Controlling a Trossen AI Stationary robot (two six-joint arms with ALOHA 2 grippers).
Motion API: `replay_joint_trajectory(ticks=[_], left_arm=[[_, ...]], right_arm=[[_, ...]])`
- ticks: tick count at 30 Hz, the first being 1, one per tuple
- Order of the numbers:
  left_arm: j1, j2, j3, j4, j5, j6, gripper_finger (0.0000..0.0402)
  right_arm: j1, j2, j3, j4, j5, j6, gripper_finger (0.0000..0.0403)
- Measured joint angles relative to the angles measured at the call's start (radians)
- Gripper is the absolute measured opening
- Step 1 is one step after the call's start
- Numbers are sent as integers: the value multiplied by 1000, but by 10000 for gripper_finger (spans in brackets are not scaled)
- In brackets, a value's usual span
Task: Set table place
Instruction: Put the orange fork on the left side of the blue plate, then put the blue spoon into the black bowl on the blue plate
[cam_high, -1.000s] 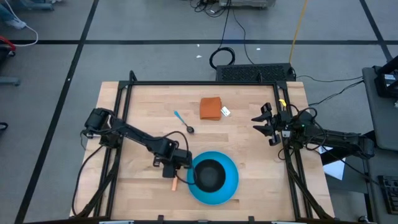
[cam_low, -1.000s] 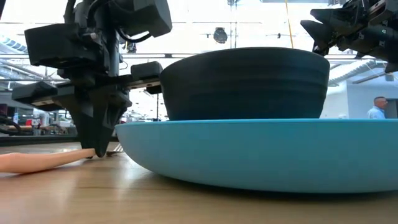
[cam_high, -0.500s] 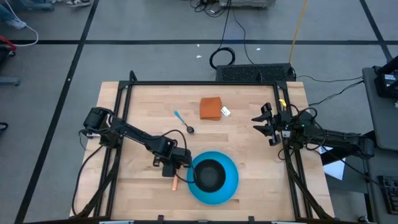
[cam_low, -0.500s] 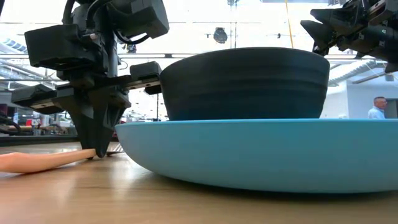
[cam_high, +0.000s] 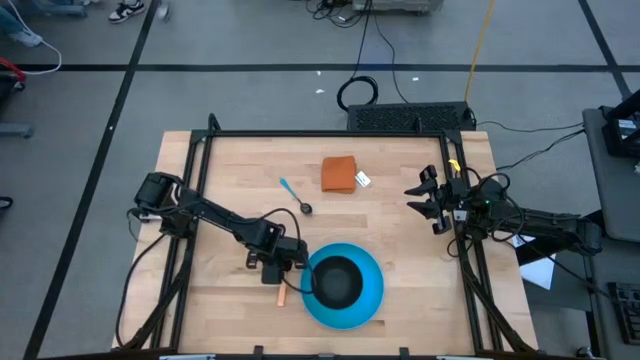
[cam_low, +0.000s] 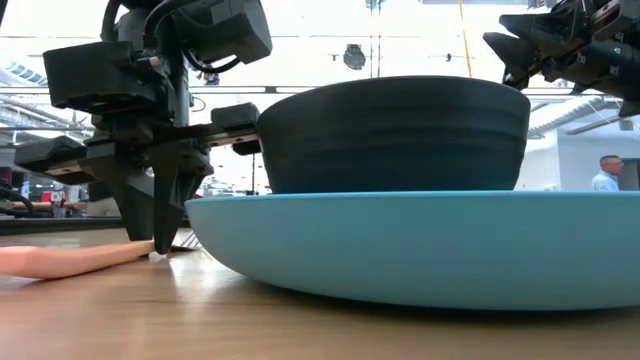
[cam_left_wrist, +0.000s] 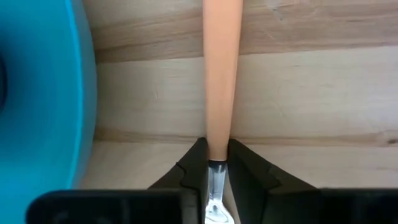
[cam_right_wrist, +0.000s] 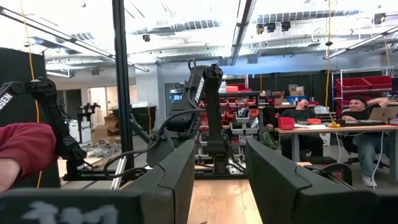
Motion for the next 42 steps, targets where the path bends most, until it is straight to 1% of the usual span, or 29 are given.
replay_joint_trajectory(ticks=[5, 10, 15, 19, 25, 28, 31, 38, 42], left_arm=[[0, 0, -1, 9, 2, -56, 62], [-2, 1, -1, 18, 2, -89, 91], [-2, 1, 0, 22, 1, -90, 122], [-2, 1, 0, 24, 1, -90, 139], [-9, -9, 9, 13, -3, -117, 145], [-23, -14, 29, -29, 18, -149, 145], [-41, -16, 59, -67, 19, -151, 145], [-85, -18, 117, -106, -40, -177, 145], [-107, -19, 185, -147, -126, -200, 145]], right_arm=[[0, 0, 0, 0, 0, 0, 130], [0, 0, 1, 0, 0, 0, 130], [0, 0, 1, 0, 0, 0, 130], [0, 0, 1, -1, 0, 0, 130], [0, 0, 1, -1, 0, 0, 130], [0, 0, 1, -3, 0, 0, 130], [0, 0, 1, -5, 0, 0, 130], [0, 0, 0, -6, 0, 0, 130], [0, 0, 0, -6, 0, 0, 130]])
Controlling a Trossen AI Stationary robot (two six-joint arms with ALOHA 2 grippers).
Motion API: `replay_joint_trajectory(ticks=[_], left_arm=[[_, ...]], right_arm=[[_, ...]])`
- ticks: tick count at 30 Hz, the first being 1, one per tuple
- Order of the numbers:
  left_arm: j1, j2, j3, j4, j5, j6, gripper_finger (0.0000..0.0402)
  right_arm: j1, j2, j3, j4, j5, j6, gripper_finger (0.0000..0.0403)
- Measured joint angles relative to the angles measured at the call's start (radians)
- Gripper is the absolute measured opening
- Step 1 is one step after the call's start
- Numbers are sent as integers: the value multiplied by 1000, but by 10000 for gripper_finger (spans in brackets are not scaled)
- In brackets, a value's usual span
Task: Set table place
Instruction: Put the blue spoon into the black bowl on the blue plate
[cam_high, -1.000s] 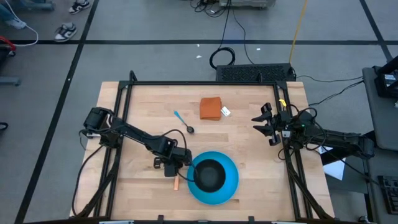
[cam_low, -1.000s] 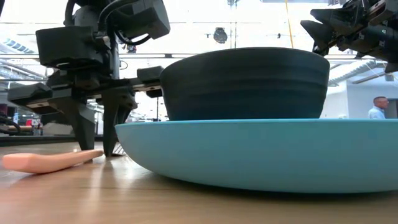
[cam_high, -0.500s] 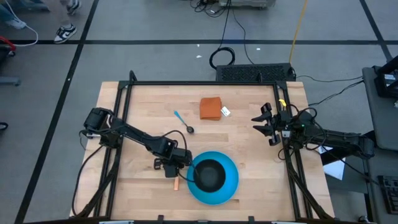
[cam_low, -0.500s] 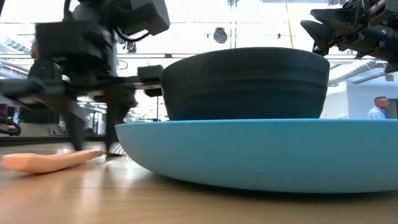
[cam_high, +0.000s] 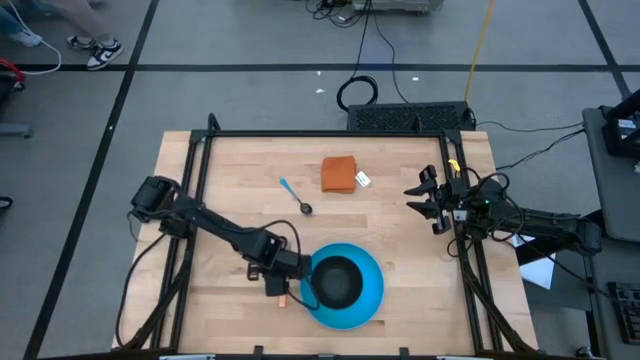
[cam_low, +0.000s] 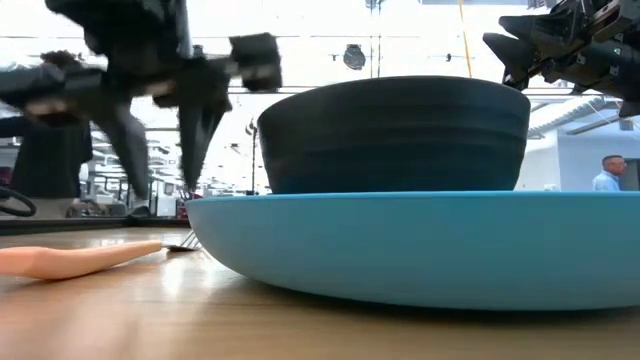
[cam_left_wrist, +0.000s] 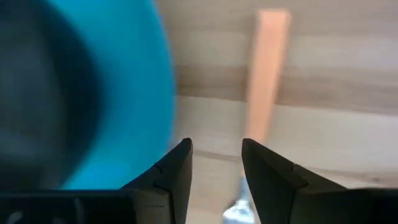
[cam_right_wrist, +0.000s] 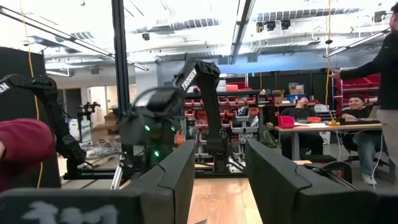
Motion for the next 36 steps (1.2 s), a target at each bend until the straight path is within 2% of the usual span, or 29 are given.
replay_joint_trajectory(ticks=[2, 6, 10, 14, 17, 21, 27, 32, 36], left_arm=[[-14, -7, 43, -19, -46, -37, 145], [-35, -50, 109, -35, -210, -119, 139], [-34, -115, 147, -23, -318, -221, 91], [-10, -211, 171, -2, -370, -319, 16], [21, -297, 170, 22, -383, -439, 10], [62, -426, 167, 45, -339, -562, 3], [86, -620, 70, 219, -331, -655, 2], [86, -759, -49, 313, -422, -741, 2], [77, -866, -165, 375, -416, -794, 1]], right_arm=[[0, 0, 0, 0, 0, 0, 130], [0, 0, -1, 0, 0, 0, 130], [0, 0, -1, -5, 0, 9, 130], [0, 1, -1, -8, 0, 0, 130], [0, 2, -1, -5, 0, -7, 130], [0, 2, -1, 1, 0, -20, 130], [0, 5, -1, 0, 0, -39, 130], [0, 5, 0, 0, 0, -60, 130], [0, 5, 0, 3, -1, -65, 123]])
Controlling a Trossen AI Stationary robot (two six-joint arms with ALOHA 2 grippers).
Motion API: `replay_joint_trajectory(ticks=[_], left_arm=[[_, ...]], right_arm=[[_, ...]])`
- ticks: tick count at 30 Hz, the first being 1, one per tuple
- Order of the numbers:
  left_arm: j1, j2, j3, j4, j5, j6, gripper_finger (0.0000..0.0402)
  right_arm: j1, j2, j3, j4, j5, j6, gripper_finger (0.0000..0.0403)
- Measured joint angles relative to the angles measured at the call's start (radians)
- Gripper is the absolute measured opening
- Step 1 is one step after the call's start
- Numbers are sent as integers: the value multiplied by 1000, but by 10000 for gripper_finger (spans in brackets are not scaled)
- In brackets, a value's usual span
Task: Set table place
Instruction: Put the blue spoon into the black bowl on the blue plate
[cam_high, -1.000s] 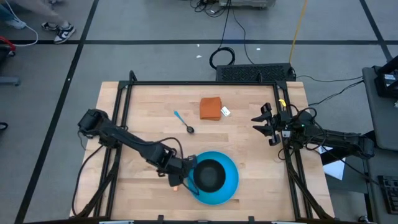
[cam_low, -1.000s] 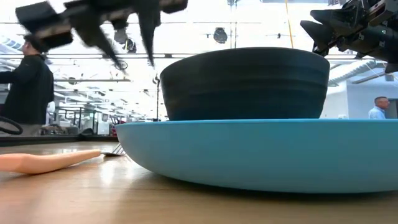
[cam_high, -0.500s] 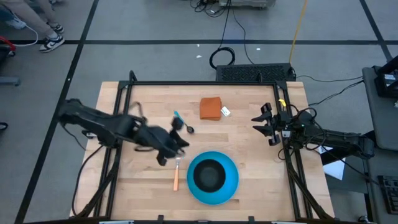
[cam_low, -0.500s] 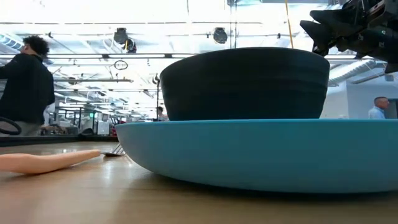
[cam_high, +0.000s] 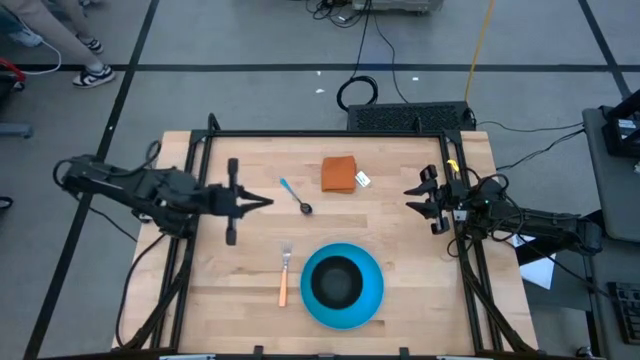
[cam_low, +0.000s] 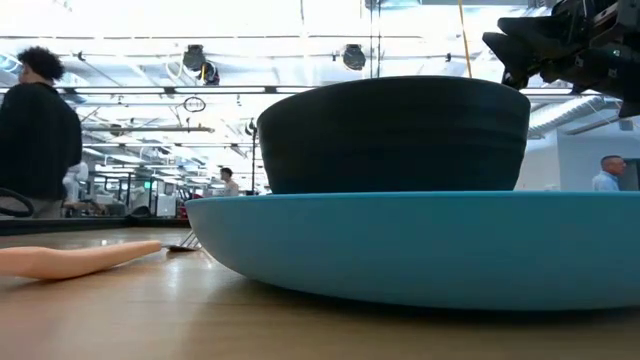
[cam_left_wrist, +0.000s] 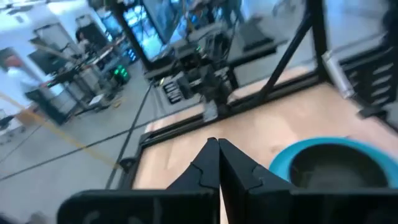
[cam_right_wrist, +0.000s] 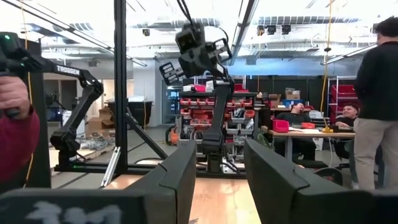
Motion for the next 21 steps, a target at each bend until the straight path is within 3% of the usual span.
replay_joint_trajectory(ticks=[5, 9, 15, 21], left_arm=[[-40, -123, -202, 145, 23, -14, 1], [-66, -195, -420, 464, 51, 8, 1], [-46, -215, -700, 820, 113, 13, 1], [-12, -246, -873, 1060, 120, -22, 0]], right_arm=[[0, 0, 0, 1, -2, -31, 65], [0, 0, 0, 0, -24, -63, 8], [0, -1, 1, -15, -53, -58, 1], [0, -1, 1, -45, -53, -52, 1]])
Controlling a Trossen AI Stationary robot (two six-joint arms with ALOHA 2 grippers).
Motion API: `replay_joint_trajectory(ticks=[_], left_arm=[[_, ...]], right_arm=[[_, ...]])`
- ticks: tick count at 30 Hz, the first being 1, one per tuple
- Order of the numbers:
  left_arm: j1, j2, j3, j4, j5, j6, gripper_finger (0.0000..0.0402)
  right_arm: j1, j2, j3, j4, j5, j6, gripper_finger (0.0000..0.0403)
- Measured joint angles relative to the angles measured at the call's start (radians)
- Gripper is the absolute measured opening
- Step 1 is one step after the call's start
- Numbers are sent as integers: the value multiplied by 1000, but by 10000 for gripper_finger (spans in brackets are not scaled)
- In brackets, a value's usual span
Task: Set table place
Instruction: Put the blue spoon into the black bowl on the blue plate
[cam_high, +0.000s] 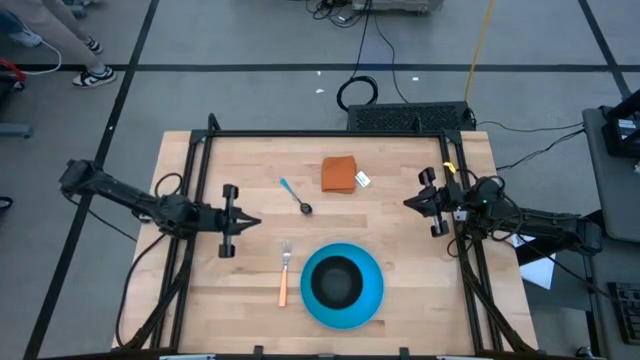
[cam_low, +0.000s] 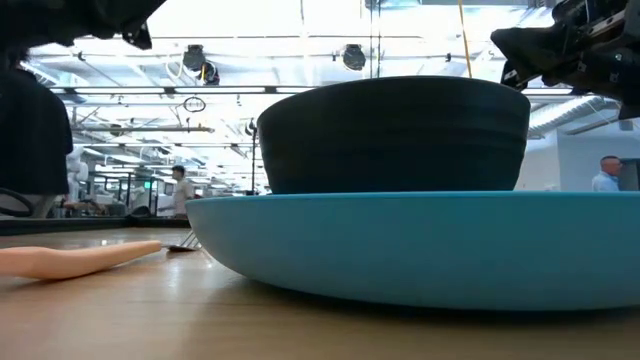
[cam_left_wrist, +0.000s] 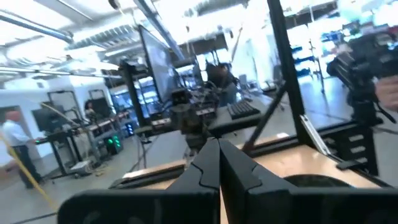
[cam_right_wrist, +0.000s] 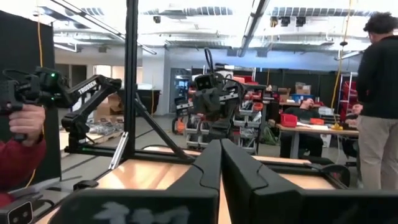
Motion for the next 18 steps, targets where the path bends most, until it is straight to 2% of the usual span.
replay_joint_trajectory(ticks=[5, 15, 18], left_arm=[[14, -97, -53, -62, -26, -26, 0], [12, -419, -54, -555, -26, -88, 0], [2, -491, -54, -635, -48, -112, 0]], right_arm=[[0, 0, 0, -26, 0, 0, 0], [0, -2, 0, -19, 0, 4, 0], [0, -2, 0, -19, 2, 8, 0]])
